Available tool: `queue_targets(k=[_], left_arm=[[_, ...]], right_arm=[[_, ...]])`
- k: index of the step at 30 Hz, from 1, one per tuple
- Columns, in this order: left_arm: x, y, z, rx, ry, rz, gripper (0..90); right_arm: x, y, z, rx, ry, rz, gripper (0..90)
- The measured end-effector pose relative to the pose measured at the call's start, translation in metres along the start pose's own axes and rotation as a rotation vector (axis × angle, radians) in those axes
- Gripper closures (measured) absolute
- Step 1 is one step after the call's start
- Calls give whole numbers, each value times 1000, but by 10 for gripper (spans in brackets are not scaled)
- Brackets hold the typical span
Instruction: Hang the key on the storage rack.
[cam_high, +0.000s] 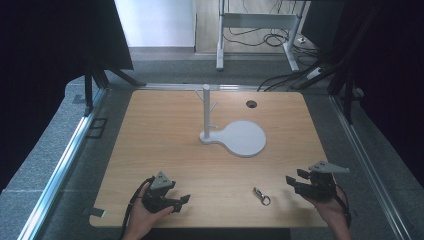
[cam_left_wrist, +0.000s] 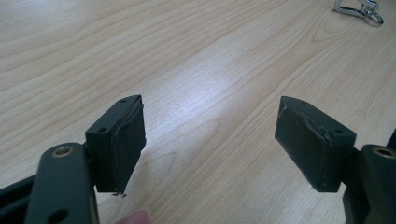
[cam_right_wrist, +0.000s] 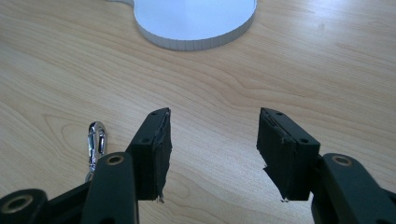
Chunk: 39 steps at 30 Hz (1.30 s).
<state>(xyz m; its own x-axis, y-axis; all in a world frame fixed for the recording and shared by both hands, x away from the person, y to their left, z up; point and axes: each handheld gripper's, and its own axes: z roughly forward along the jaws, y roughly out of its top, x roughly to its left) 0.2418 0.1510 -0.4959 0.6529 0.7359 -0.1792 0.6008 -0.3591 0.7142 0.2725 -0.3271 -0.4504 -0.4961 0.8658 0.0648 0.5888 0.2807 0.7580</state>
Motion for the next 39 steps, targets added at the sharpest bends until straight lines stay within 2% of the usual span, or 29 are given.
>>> queue_targets(k=[8,9,12,13,20,28,33,39], left_arm=[[0,0,0,1,-9,-9,251],[0,-2,1,7,-9,-11,252],[1,-3,2,10,-13,-12,251],[1,-3,1,9,-16,-8,251],[-1,-2,-3,-4,-29,-2,255],[-4,-2,-2,-1,-31,7,255],[-3,-3,-1,-1,-17,9,254],[-3,-4,1,8,-20,7,255]], right_arm=[[1,10,0,48,16,-35,450],[4,14,1,69,19,-49,450],[7,16,2,85,22,-52,450],[11,18,5,110,27,-51,450],[21,28,8,159,38,-62,464],[39,46,12,226,39,-135,473],[44,48,16,249,62,-157,486],[49,47,19,254,77,-184,511]])
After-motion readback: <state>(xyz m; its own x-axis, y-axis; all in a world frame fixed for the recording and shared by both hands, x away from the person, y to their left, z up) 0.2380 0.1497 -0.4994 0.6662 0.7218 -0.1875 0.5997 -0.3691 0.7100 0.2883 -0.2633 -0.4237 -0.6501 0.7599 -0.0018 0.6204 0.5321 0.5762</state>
